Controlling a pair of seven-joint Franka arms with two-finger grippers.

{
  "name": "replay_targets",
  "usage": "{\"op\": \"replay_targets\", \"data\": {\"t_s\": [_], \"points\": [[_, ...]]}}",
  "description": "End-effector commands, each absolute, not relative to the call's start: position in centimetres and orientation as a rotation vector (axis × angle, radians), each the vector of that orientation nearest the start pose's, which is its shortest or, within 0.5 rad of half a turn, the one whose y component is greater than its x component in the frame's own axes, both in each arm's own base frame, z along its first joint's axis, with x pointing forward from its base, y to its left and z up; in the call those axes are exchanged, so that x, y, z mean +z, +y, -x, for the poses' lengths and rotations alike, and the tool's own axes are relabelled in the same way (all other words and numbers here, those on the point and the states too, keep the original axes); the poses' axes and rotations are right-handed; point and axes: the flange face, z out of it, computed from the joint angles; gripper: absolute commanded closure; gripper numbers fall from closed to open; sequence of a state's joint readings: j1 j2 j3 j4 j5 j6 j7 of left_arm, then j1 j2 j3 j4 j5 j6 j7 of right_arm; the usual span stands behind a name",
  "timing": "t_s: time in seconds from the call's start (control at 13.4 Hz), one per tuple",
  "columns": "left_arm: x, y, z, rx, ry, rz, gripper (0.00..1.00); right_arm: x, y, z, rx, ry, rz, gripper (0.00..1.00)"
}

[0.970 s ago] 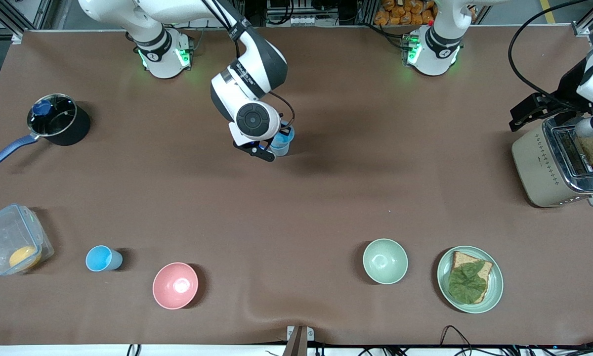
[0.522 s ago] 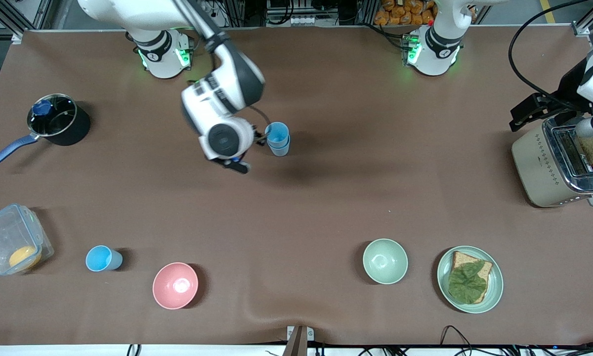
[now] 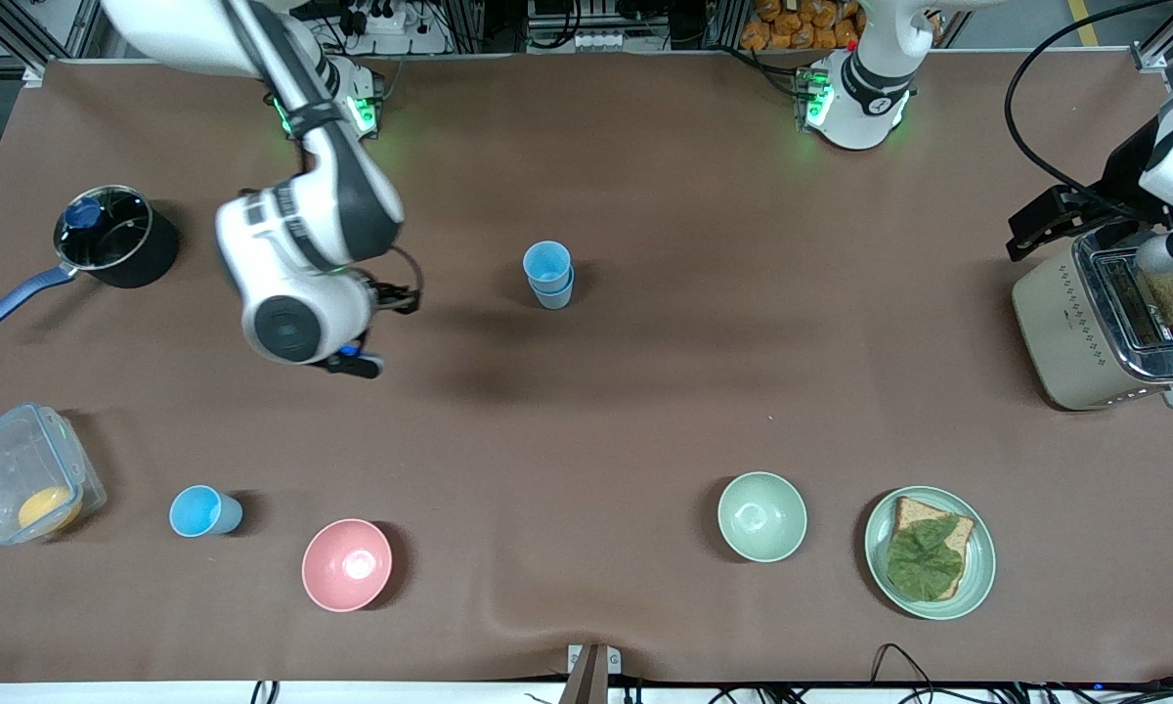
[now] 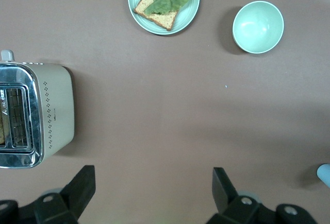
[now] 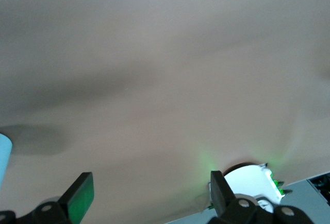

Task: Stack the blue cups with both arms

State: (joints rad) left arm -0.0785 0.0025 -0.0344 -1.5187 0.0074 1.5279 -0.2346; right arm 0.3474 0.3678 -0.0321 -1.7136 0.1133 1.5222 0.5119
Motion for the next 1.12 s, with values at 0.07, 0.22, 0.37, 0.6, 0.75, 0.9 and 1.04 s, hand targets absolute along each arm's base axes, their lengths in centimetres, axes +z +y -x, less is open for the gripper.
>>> {"op": "replay_targets", "data": {"t_s": [0.07,0.22,0.37,0.6,0.75,0.9,1.04], "points": [[64.7,-6.0,-54.7,0.004,-0.158,3.153,0.00,41.9,11.6,-55.4,0.718,0.299,3.106,0.00],[64.7,-6.0,-54.7,0.004,-0.158,3.153,0.00,46.5,8.3,-55.3,0.566,0.182,3.136,0.00],[64.7,-6.0,-54.7,0.006,-0.161,3.153,0.00,50.6,4.2,-55.4,0.388,0.143,3.162,0.00],[64.7,-6.2,-54.7,0.009,-0.153,3.153,0.00,55.1,0.4,-55.5,0.216,0.020,3.207,0.00],[64.7,-6.3,-54.7,0.009,-0.151,3.143,0.00,58.0,0.7,-54.4,0.128,0.018,3.216,0.00],[64.6,-6.2,-54.5,0.030,-0.153,3.142,0.00,60.0,1.7,-54.5,0.058,-0.007,3.219,0.00],[64.5,-6.3,-54.4,0.050,-0.151,3.140,0.00,60.6,1.5,-54.6,0.037,-0.028,3.222,0.00]]}}
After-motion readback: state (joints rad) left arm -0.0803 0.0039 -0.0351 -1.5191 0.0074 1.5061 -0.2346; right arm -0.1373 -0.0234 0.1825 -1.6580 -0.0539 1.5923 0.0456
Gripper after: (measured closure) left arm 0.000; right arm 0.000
